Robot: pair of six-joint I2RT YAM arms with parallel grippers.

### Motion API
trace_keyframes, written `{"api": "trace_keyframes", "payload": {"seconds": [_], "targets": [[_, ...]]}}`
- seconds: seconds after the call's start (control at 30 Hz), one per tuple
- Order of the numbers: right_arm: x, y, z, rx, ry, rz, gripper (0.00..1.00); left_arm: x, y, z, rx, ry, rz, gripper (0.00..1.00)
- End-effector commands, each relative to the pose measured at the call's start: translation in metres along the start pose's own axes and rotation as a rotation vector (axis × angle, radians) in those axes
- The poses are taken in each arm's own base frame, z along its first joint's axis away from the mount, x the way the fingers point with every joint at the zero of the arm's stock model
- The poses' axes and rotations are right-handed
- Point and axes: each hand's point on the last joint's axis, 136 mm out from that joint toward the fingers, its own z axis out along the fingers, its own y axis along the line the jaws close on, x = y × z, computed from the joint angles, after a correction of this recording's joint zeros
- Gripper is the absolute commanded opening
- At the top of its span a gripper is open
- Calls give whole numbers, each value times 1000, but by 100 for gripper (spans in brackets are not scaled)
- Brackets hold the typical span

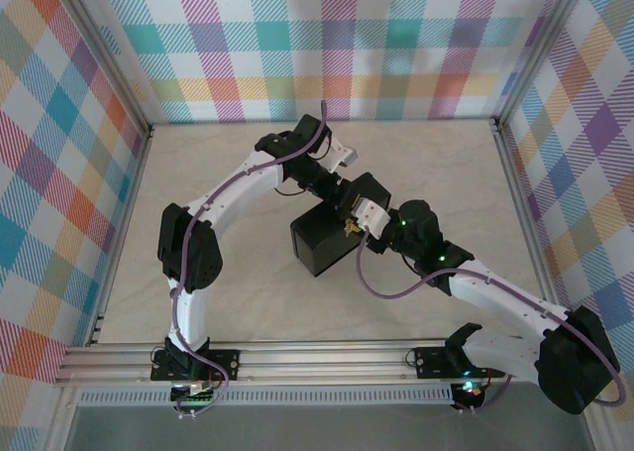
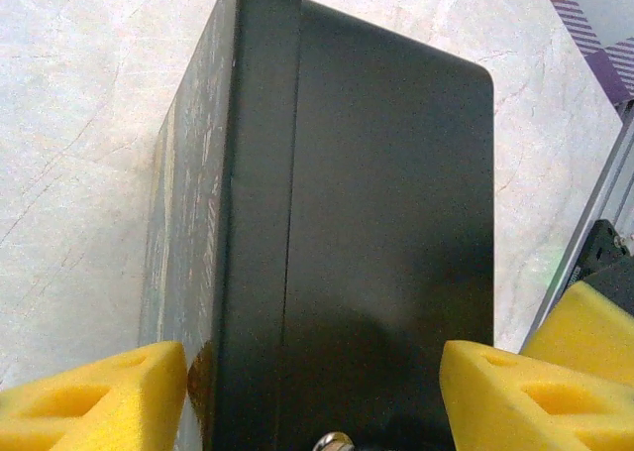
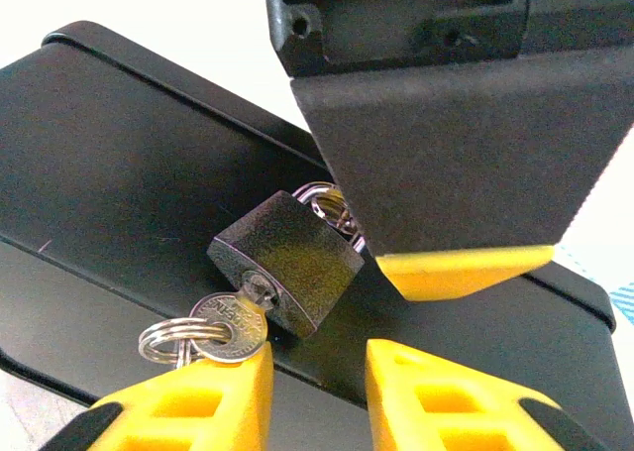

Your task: Unlock the padlock with the key

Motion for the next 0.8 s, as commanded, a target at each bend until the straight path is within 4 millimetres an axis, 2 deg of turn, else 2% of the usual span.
{"api": "trace_keyframes", "payload": {"seconds": [0.0, 0.13, 0.27, 0.6, 0.77], "targets": [[-18, -13, 0, 65, -45, -47, 31, 3, -4, 1, 27, 15, -7, 68], [-19, -11, -2, 81, -46, -72, 38, 4, -3, 3, 22, 18, -11, 68], [-15, -7, -6, 94, -37, -84, 41, 4, -1, 1, 10, 11, -15, 67], [-3, 9, -14, 51, 14, -70, 40, -25, -13, -33, -7, -98, -4, 71], [4, 11, -20, 60, 18, -60, 40, -24, -7, -37, -50, -84, 2, 71]]}}
